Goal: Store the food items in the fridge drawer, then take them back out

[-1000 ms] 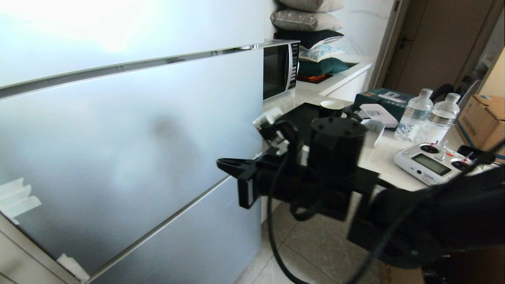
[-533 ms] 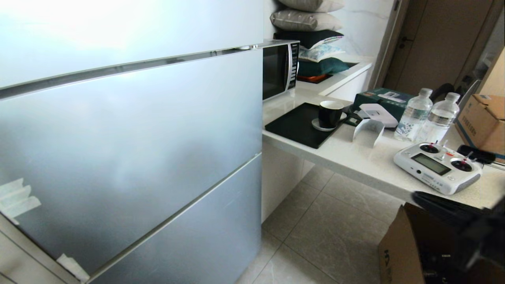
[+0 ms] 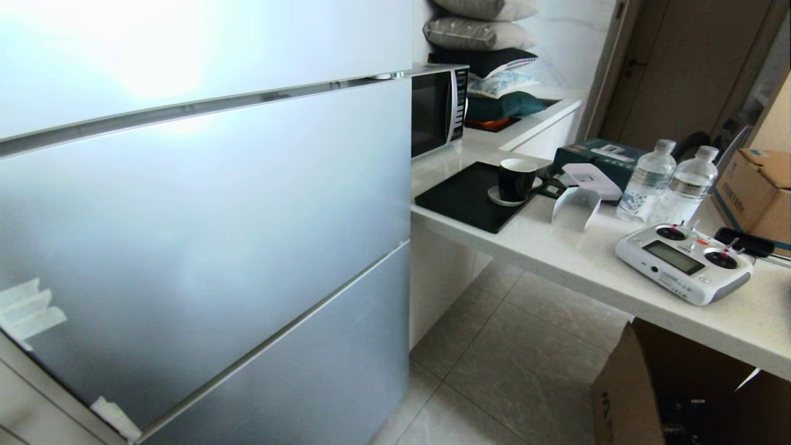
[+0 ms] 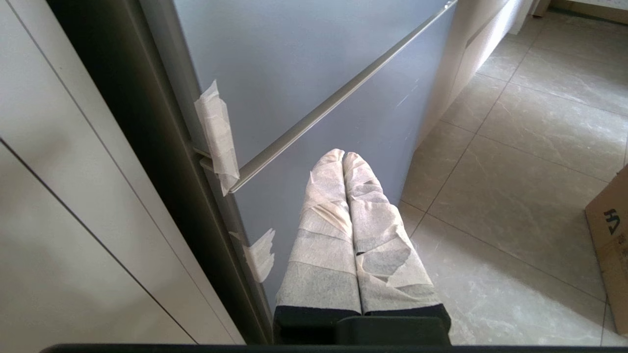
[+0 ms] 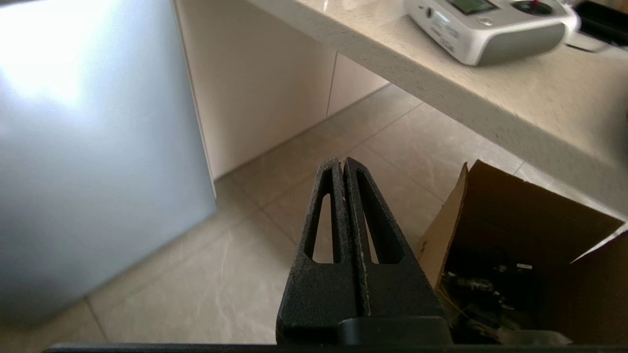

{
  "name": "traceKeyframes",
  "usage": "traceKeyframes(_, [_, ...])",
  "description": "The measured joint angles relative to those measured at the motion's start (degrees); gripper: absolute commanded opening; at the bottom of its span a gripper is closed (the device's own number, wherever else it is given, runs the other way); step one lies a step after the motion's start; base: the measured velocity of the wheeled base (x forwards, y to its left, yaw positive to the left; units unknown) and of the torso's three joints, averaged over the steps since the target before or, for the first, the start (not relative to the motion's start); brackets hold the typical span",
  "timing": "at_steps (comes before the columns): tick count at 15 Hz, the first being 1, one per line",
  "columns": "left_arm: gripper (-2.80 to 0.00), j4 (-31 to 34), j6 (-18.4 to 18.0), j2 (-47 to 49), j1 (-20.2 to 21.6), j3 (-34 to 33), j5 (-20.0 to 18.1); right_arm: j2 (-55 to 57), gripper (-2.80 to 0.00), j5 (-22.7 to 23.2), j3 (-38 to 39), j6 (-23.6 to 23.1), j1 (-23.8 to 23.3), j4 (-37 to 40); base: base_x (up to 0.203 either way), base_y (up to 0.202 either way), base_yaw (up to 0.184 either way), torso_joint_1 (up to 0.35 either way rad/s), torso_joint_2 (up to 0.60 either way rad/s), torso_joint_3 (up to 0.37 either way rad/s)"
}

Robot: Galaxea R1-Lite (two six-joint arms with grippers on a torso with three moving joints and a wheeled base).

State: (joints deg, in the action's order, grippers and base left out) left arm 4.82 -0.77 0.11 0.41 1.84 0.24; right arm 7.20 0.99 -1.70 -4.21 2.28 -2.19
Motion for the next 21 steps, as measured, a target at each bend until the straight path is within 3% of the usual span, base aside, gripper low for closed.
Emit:
traceKeyframes(2, [-2.80,0.02,0.00,0.00,0.00,0.00,0.00,-4.23,-2.80,-0.67,1.20,3.00,-1.64,2.06,0.000,0.000,0.000,0.000,0.00,0.000])
traceKeyframes(18, [-2.80,-0.06,-0.49,0.00,0.00,0.02,0.03,-7.34,-2.80,-0.84,1.60,3.55,-2.12,2.10,0.000,0.000,0.000,0.000,0.00,0.000])
traceKeyframes(21, [-2.80,-1.66,-0.08,0.66,-0.06,6.64,0.41,-7.34,-2.80,-0.86,1.60,3.55,-2.12,2.10,0.000,0.000,0.000,0.000,0.00,0.000])
